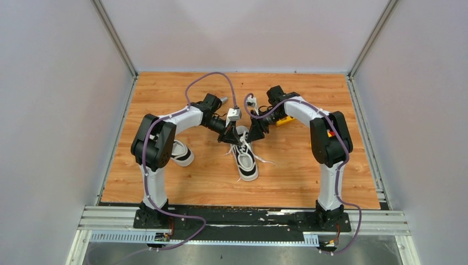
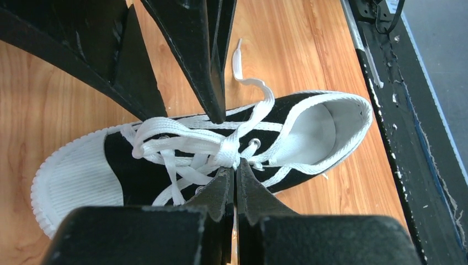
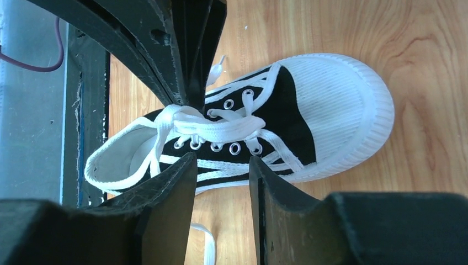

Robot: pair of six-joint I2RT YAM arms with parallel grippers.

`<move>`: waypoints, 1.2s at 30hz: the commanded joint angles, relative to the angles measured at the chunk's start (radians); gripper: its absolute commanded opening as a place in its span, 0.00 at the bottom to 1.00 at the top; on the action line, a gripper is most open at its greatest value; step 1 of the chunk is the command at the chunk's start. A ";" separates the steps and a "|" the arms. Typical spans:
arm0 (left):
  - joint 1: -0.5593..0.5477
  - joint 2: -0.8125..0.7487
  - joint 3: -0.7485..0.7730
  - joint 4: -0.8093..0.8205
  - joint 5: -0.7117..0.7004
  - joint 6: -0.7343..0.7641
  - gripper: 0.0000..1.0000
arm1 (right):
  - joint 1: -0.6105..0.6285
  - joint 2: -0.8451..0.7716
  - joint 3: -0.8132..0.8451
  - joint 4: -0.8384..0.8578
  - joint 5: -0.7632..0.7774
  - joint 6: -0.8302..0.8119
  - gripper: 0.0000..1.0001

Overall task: Tie the shoes
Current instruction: Wrap the shoelace around the shoelace.

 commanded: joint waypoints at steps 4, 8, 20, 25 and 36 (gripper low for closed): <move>0.004 0.007 0.000 0.018 -0.081 -0.053 0.08 | 0.032 0.001 0.016 -0.021 -0.079 -0.081 0.41; 0.005 -0.036 -0.063 0.158 -0.162 -0.217 0.18 | 0.033 0.001 0.013 -0.008 -0.071 -0.077 0.40; 0.005 -0.095 -0.174 0.375 -0.128 -0.504 0.12 | 0.042 0.014 0.015 0.025 -0.044 -0.048 0.40; 0.005 -0.092 -0.157 0.376 -0.111 -0.506 0.00 | 0.051 0.028 0.021 0.063 -0.034 -0.012 0.37; 0.005 -0.082 -0.149 0.364 -0.091 -0.499 0.00 | 0.081 0.033 0.031 0.061 0.023 0.011 0.14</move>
